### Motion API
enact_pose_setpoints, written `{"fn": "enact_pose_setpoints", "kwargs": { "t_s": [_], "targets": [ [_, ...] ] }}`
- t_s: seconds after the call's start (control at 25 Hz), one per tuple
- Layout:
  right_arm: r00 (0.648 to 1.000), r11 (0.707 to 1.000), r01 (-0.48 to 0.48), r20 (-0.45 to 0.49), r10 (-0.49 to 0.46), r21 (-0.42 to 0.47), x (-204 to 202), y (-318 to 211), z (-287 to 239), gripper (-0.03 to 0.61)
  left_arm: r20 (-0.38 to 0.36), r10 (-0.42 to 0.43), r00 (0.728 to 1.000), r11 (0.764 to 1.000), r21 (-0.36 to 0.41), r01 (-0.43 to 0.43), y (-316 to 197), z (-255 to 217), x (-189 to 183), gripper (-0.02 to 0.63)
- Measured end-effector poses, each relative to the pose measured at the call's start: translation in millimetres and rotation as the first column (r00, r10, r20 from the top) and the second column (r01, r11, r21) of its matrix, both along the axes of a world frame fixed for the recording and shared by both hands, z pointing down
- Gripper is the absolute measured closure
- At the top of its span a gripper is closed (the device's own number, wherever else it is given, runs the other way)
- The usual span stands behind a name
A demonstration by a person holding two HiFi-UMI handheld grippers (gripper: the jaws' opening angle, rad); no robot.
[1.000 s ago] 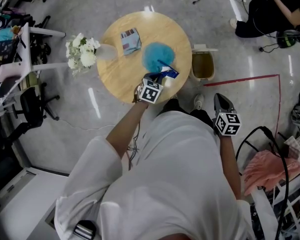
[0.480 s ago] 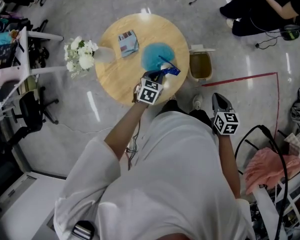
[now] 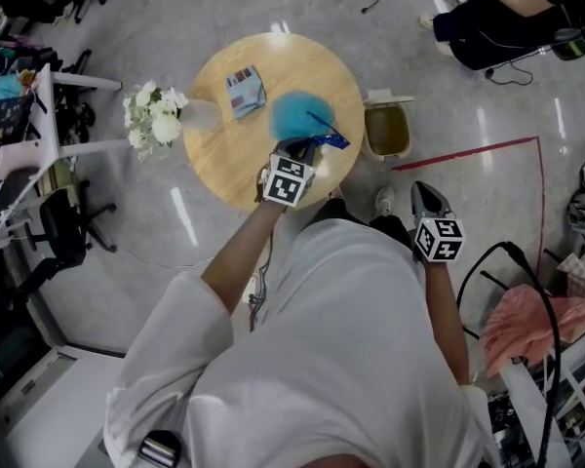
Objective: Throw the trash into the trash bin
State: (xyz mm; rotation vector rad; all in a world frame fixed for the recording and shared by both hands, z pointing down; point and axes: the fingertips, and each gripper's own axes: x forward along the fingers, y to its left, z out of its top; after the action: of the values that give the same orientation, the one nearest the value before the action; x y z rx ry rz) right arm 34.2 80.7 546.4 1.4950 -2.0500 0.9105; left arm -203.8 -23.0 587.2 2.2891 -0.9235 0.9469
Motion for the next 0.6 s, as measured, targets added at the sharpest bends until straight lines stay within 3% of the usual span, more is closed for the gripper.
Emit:
{"fn": "enact_pose_setpoints", "kwargs": {
  "t_s": [0.6],
  "targets": [
    [0.998,0.998,-0.061,0.018,0.061,-0.002,29,6,5,0.577,0.036,0.046,0.998,0.999,-0.009,-0.046,-5,6,30,0.601]
  ]
}}
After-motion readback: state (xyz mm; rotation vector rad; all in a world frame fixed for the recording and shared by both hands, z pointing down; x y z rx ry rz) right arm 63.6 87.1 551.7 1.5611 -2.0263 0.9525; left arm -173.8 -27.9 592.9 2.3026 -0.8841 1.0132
